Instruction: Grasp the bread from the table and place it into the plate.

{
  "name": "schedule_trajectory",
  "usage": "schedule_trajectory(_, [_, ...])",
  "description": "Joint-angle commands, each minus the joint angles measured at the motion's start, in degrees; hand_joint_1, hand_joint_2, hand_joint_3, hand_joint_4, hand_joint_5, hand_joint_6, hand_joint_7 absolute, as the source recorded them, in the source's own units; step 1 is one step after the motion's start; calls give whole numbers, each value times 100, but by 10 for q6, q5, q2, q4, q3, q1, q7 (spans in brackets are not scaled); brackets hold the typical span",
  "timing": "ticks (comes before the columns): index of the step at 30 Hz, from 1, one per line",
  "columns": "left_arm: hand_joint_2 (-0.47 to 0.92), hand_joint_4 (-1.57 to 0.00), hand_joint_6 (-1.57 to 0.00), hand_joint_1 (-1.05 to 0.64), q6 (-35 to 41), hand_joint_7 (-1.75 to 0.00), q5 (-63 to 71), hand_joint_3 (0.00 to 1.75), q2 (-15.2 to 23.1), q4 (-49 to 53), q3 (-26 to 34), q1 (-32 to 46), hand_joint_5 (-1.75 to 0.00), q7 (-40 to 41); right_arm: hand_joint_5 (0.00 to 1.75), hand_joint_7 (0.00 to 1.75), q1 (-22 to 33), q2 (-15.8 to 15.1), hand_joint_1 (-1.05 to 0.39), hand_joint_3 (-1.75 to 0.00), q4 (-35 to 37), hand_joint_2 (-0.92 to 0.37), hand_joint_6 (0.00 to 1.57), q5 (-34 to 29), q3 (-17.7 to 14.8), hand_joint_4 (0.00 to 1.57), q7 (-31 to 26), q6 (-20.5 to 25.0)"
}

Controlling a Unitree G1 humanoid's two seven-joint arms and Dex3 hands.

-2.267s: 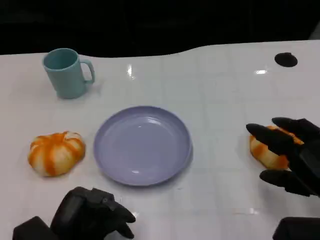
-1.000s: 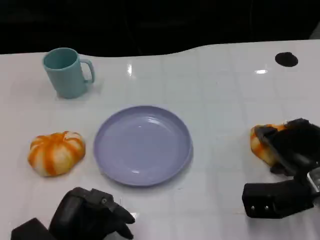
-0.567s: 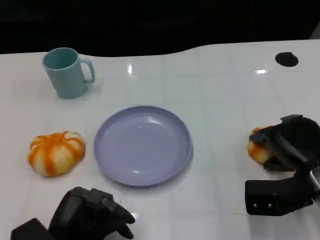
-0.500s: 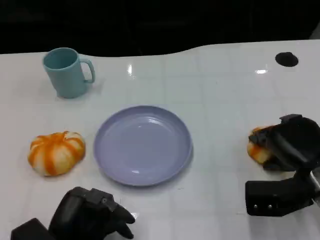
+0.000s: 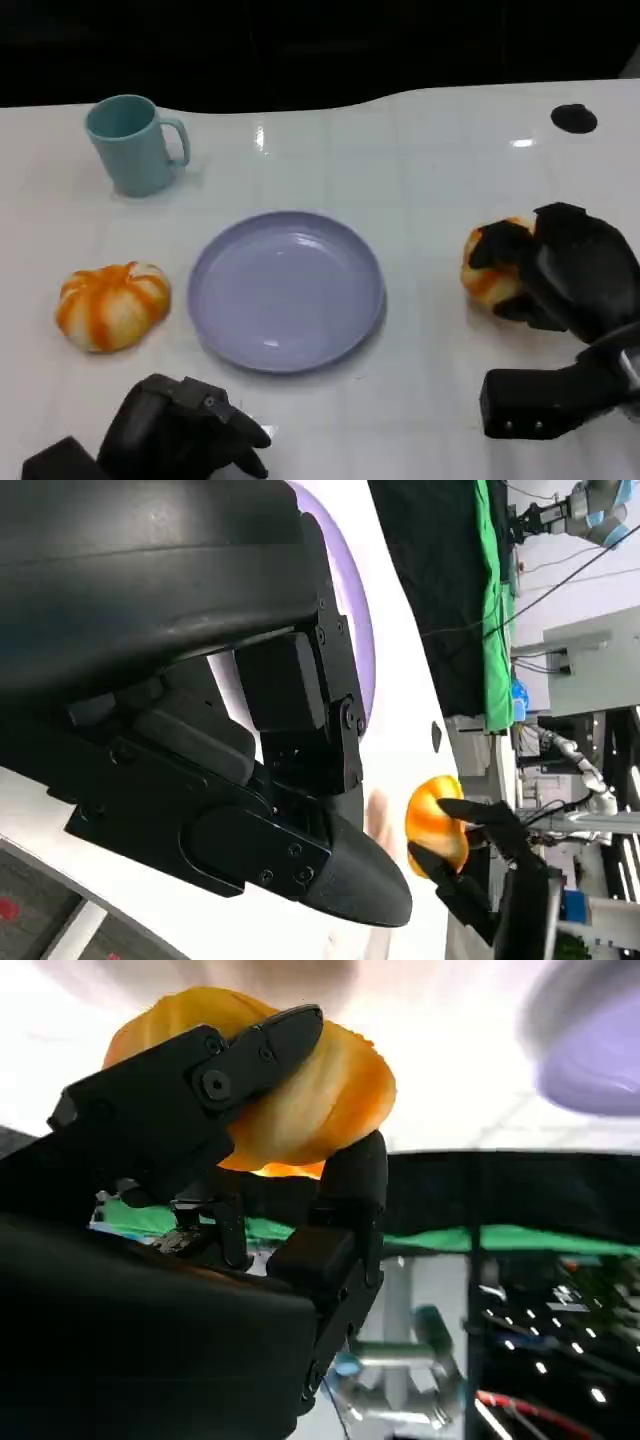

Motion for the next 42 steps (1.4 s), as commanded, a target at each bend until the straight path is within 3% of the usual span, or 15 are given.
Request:
schedule_trajectory(1, [90,-143,-157,-105,1,-25,-4,0,6,-7,2,7,-69,2,175,137,15,7,2,-6,-45,-86,96,21,-8,99,3,-23])
schedule_trajectory(3, [91,-143,-157,-105,-3,-25,-3,0,6,-5,2,7,-69,2,175,137,11,26,3,-7,-50,-86,96,36,-4,100,5,-48])
schedule_trajectory(4, [91,-143,-157,-105,-3,-25,-3,0,6,-4,2,7,-69,2,175,140,9,32,3,-38,-50,-72,95,41,-3,100,5,-57])
schedule_trajectory(5, [91,-143,-157,-105,0,-25,-5,0,6,-5,2,7,-68,1,175,141,5,41,2,-88,-50,-45,95,43,-1,101,7,-62])
schedule_trajectory(6, [90,-143,-157,-105,2,-25,-6,0,5,-7,2,7,-68,0,175,138,1,49,1,-108,-49,-34,96,43,0,102,9,-63])
schedule_trajectory(9, [90,-143,-157,-105,4,-25,-7,0,5,-6,2,7,-68,1,174,136,-17,74,1,-132,-27,-21,99,32,7,103,-10,-75])
schedule_trajectory(14, [89,-144,-157,-105,7,-26,-6,0,5,-5,2,6,-69,3,175,150,-51,123,-2,-144,29,-17,93,33,21,103,-27,-88])
schedule_trajectory(22, [89,-145,-157,-105,15,-28,1,0,5,-8,1,6,-69,9,175,168,-108,188,-5,-133,127,-26,80,36,43,100,-43,-114])
schedule_trajectory(27, [89,-145,-157,-105,14,-29,0,0,4,-8,0,7,-69,8,175,156,-136,222,-5,-132,181,-26,84,38,53,98,-50,-118])
schedule_trajectory(29, [89,-145,-157,-105,16,-29,-2,0,4,-9,0,7,-68,6,174,145,-144,232,-6,-125,198,-30,87,40,55,96,-51,-117])
schedule_trajectory(32, [88,-144,-157,-105,16,-29,-6,0,2,-8,0,7,-68,4,130,88,-150,241,-10,-101,212,-43,92,52,54,96,-37,-122])
schedule_trajectory(34, [88,-144,-157,-105,14,-29,-6,0,3,-5,0,5,-68,3,103,54,-151,242,-13,-88,213,-47,87,58,55,85,-17,-116])
schedule_trajectory(35, [88,-144,-157,-105,13,-28,-5,0,3,-4,0,4,-68,3,81,36,-151,241,-15,-86,212,-46,77,59,56,71,-7,-113])
schedule_trajectory(38, [88,-144,-157,-105,7,-28,-4,0,2,0,0,5,-68,3,48,10,-143,232,-24,-74,191,-52,56,59,61,39,36,-96])
schedule_trajectory(42, [89,-143,-156,-105,4,-28,2,0,2,-10,-3,13,-68,8,54,1,-110,218,-35,-29,125,-79,40,78,53,6,99,-79])
